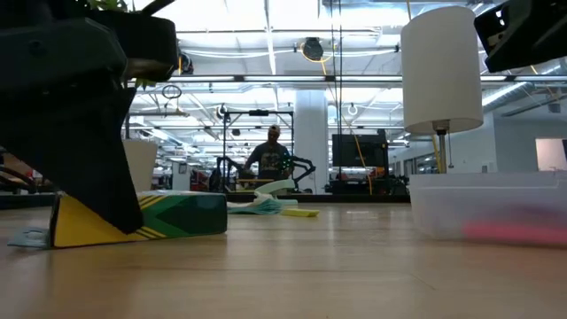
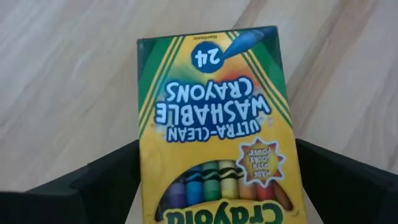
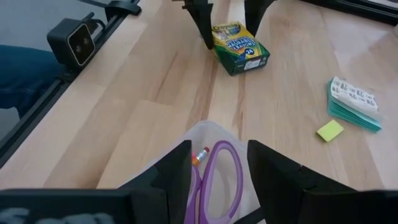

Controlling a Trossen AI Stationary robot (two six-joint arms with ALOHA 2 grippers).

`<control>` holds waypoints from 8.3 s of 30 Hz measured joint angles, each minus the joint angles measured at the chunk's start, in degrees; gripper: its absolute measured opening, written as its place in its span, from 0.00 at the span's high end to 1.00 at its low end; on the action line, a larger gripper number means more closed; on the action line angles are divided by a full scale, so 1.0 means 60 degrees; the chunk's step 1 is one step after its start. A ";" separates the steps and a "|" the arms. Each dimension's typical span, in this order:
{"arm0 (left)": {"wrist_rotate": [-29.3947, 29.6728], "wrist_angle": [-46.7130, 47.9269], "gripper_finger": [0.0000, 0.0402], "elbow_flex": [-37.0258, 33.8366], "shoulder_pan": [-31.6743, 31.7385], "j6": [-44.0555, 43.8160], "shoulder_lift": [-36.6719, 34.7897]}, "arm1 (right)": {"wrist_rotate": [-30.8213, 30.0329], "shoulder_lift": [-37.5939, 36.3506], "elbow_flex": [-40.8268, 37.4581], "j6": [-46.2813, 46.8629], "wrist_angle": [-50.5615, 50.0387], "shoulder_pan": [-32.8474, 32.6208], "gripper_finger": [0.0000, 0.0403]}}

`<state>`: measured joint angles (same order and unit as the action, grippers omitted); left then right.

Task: Pack school essentials
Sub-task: Put the yellow crayon box into the violet supply box

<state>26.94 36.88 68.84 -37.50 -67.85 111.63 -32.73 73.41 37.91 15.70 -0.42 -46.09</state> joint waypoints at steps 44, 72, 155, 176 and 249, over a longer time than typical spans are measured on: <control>-0.0375 -0.0112 0.17 0.0279 0.0098 0.0289 0.0278 | 0.0004 0.0000 0.0000 -0.0024 0.0104 -0.0004 0.63; -0.0743 -0.1360 0.21 0.1382 0.1898 0.5387 -0.0189 | 0.0004 -0.0004 0.0000 -0.0334 0.0128 -0.0004 0.63; 0.1397 -0.3956 0.19 0.3147 0.2779 1.1697 0.0296 | -0.3559 -0.1330 0.0004 0.5116 0.1722 0.0327 0.30; 0.1613 -0.3945 0.19 0.3147 0.2772 1.1766 0.0296 | -0.0673 -0.1322 0.0000 0.5925 0.1026 0.2106 0.35; 0.1318 -0.4613 0.01 0.3144 0.2630 1.1828 0.0281 | 0.1715 -0.1524 0.0000 0.5803 0.0119 0.2164 0.78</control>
<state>34.85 9.20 87.70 -21.71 3.12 113.32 -22.44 64.26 37.91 50.51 0.30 -33.10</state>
